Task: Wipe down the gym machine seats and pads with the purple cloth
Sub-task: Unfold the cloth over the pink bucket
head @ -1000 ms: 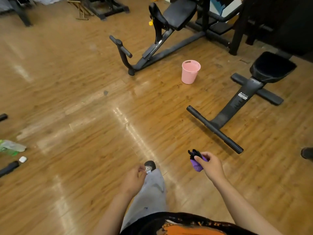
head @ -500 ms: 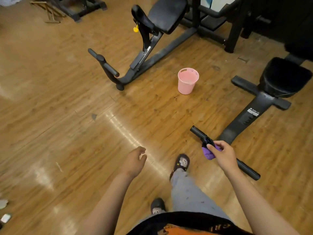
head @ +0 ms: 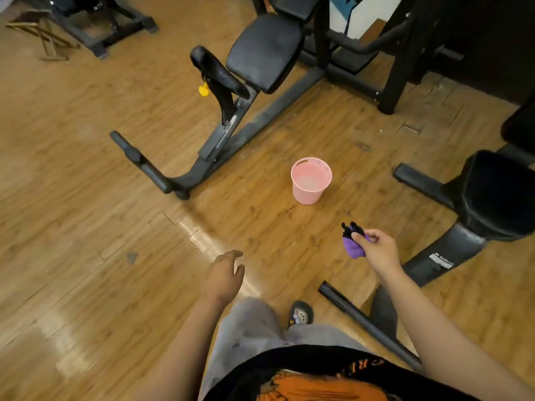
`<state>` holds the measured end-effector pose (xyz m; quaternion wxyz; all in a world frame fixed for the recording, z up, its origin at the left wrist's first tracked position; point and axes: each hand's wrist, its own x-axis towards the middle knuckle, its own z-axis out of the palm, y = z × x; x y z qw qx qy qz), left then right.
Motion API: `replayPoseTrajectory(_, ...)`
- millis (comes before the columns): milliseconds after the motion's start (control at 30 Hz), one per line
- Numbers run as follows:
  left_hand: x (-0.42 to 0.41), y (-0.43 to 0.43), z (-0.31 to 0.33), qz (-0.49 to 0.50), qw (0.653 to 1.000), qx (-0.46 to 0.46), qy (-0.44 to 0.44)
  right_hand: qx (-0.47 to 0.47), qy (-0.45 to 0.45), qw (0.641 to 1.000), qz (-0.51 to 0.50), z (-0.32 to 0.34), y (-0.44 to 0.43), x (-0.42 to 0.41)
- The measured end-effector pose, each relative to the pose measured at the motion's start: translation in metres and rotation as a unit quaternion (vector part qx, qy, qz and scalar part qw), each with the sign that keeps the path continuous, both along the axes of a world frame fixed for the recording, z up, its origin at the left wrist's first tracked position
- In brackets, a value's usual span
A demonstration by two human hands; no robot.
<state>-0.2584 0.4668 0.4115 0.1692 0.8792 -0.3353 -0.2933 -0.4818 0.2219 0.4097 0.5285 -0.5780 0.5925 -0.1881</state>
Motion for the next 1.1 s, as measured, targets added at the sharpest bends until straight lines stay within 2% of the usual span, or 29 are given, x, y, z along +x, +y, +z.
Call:
replayPoseTrajectory(100, 0.028, -0.057, 0.004, -0.022, 1.0, -0.008, -0.004, -0.001, -0.011, 1.0, 0.001, 0.001, -0.038, 0.035)
replayPoseTrajectory(300, 0.097, -0.153, -0.027, -0.176, 0.978, 0.096, 0.061, 0.05, 0.02, 0.998, -0.014, -0.035, -0.095, 0.103)
replayPoseTrajectory(467, 0.215, -0.271, -0.014, -0.241, 0.966, 0.097, 0.008, 0.046, 0.027, 0.996, -0.078, -0.039, -0.166, 0.178)
replayPoseTrajectory(600, 0.286, -0.363, 0.014, -0.284, 0.955, 0.079, -0.032, 0.023, -0.016, 0.992, -0.126, -0.012, -0.213, 0.232)
replayPoseTrajectory(700, 0.303, -0.417, 0.031, -0.282, 0.959, 0.038, -0.003, 0.014, -0.073, 0.984, -0.161, 0.009, -0.241, 0.255)
replayPoseTrajectory(800, 0.28, -0.446, 0.054, -0.268, 0.959, -0.057, 0.075, 0.032, -0.133, 0.975, -0.175, 0.031, -0.256, 0.266)
replayPoseTrajectory(933, 0.229, -0.462, 0.091, -0.281, 0.922, -0.2, 0.175, 0.044, -0.194, 0.973, -0.114, 0.071, -0.269, 0.273)
replayPoseTrajectory(1100, 0.22, -0.479, 0.116, -0.263, 0.906, -0.296, 0.15, 0.013, -0.215, 0.976, -0.032, 0.109, -0.287, 0.278)
